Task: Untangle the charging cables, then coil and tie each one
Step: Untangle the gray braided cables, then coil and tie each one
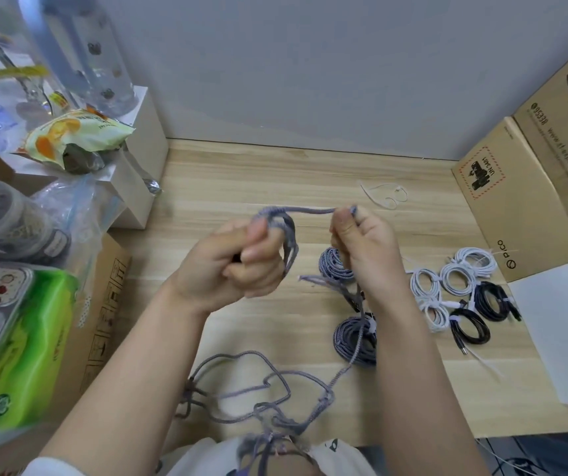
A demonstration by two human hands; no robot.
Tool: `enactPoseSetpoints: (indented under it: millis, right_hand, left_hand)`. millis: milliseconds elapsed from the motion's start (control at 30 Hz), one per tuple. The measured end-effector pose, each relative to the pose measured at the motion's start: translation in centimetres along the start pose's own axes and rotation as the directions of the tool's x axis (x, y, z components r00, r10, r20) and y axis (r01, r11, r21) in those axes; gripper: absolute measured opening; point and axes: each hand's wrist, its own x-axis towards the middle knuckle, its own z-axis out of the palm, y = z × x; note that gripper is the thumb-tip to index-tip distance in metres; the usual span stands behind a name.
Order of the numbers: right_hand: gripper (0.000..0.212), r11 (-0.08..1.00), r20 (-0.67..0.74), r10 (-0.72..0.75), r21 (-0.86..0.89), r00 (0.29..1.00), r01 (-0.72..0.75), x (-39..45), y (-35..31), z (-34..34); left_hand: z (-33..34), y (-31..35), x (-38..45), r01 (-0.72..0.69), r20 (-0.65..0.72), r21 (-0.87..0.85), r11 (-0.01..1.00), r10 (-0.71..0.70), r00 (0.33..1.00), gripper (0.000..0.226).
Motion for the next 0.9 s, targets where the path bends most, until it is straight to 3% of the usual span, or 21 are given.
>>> enactPoseSetpoints:
  millis: [33, 100, 200, 333, 433, 500, 600, 667, 733, 833, 900]
  right_hand:
    - [0.032, 0.999, 0.03, 0.003, -0.033, 1.0, -0.002, 0.1, 0.5, 0.3]
    - [0.037, 0.996, 0.097, 0.023, -0.084, 0.995, -0.015, 0.1, 1.5, 0.7]
    - [0.047, 0.984, 0.238, 0.084, -0.175, 0.968, -0.042, -0.4, 2.6, 1.0]
    - [0.051, 0.954, 0.323, 0.169, -0.291, 0.931, -0.072, -1.4, 3.5, 1.4]
    - [0.048, 0.912, 0.354, 0.176, -0.41, 0.919, -0.017, -2.4, 3.4, 1.5]
    - [0.047, 0.922, 0.366, 0.18, -0.387, 0.913, -0.026, -2.9, 3.0, 1.6]
    - [0.047, 0.961, 0.322, 0.221, -0.235, 0.921, -0.148, -3.0, 2.6, 1.5]
    - [0.044, 0.961, 0.263, 0.252, -0.18, 0.932, -0.209, -3.1, 2.3, 1.8]
    - [0.042, 0.962, 0.214, 0.257, -0.147, 0.942, -0.229, -3.2, 2.1, 2.0]
    - [0.035, 0.974, 0.169, 0.222, -0.078, 0.96, -0.212, -3.4, 1.5, 2.0]
    - [0.031, 0.985, 0.133, 0.167, -0.076, 0.977, -0.158, -3.4, 1.0, 1.7]
  left_hand:
    - [-0.1, 0.0, 0.4, -0.046, 0.058, -0.158, 0.986, 0.056, 0.997, 0.027]
    - [-0.3, 0.3, 1.0, -0.116, 0.024, -0.423, 0.899, 0.139, 0.99, 0.028]
    - [-0.8, 0.3, 1.2, -0.232, -0.12, -0.545, 0.806, 0.2, 0.973, 0.026]
    - [-1.2, 0.6, 1.5, -0.423, -0.402, -0.485, 0.765, 0.235, 0.885, 0.021]
    - [-1.6, 0.7, 2.0, -0.577, -0.636, -0.36, 0.733, 0.26, 0.727, 0.027]
    - [-2.1, 0.9, 2.3, -0.592, -0.734, -0.21, 0.778, 0.275, 0.621, 0.03]
    - [-2.6, 0.0, 2.7, -0.399, -0.796, 0.131, 0.908, 0.336, 0.503, 0.026]
    - [-2.6, -1.1, 2.8, -0.16, -0.762, 0.401, 0.902, 0.425, 0.488, 0.039]
    - [-2.6, -2.2, 2.8, 0.035, -0.676, 0.601, 0.798, 0.485, 0.555, 0.04]
    - [-2.7, -3.4, 2.8, 0.162, -0.57, 0.753, 0.638, 0.509, 0.646, 0.015]
    - [-2.8, -3.9, 2.8, 0.26, -0.549, 0.802, 0.538, 0.49, 0.677, 0.014]
